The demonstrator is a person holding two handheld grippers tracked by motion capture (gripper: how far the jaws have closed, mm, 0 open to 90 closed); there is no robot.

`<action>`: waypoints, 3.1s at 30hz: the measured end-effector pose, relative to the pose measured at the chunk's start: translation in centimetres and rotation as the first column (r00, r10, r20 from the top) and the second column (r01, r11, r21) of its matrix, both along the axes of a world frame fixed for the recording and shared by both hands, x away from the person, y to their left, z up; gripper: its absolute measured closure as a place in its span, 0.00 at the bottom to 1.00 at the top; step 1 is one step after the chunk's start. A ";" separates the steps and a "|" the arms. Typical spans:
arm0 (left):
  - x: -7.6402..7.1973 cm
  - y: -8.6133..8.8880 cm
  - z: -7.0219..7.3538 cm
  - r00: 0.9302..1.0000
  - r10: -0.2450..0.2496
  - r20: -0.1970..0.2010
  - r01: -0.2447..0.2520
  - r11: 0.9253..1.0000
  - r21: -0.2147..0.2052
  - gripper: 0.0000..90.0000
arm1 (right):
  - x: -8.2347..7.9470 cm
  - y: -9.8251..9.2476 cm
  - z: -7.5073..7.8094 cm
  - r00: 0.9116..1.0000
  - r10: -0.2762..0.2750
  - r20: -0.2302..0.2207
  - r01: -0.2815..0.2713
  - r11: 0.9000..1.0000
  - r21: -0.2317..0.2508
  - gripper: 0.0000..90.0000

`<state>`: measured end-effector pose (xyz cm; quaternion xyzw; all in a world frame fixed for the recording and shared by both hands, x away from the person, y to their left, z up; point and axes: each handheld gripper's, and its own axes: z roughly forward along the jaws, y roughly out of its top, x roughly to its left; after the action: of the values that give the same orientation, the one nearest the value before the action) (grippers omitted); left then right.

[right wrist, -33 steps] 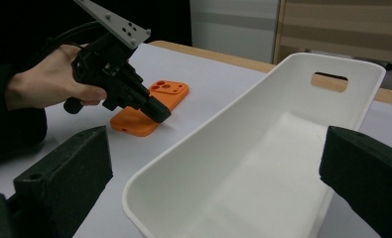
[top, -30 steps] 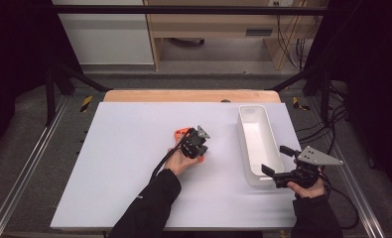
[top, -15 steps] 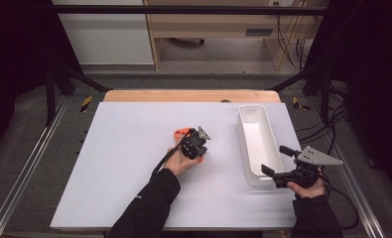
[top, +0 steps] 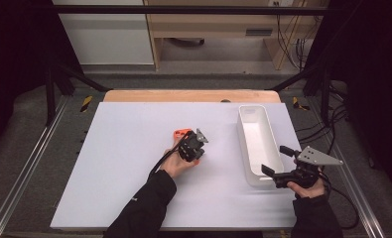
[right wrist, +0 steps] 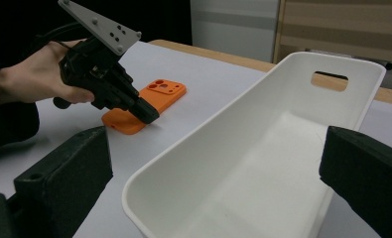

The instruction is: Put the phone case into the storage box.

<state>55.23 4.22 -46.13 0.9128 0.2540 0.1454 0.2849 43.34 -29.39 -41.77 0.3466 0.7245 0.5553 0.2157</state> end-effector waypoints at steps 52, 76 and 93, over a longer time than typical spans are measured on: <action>-2.3 5.5 0.2 1.000 0.008 0.011 -0.009 0.998 0.060 1.00 | 0.0 0.1 -0.1 1.000 -0.002 -0.004 0.002 1.000 -0.012 0.00; -4.1 8.7 3.2 0.996 0.063 0.066 -0.053 0.989 -0.140 0.78 | 0.0 0.1 -0.1 1.000 -0.001 -0.003 0.001 1.000 -0.009 0.00; -5.3 11.3 6.4 0.977 0.161 0.137 -0.111 0.943 -0.313 0.23 | -0.1 0.0 0.0 1.000 0.000 0.001 0.000 1.000 -0.004 0.00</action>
<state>49.95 15.55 -39.68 0.8236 0.3121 0.1970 0.4307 43.29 -29.38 -41.79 0.3458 0.7253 0.5543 0.2169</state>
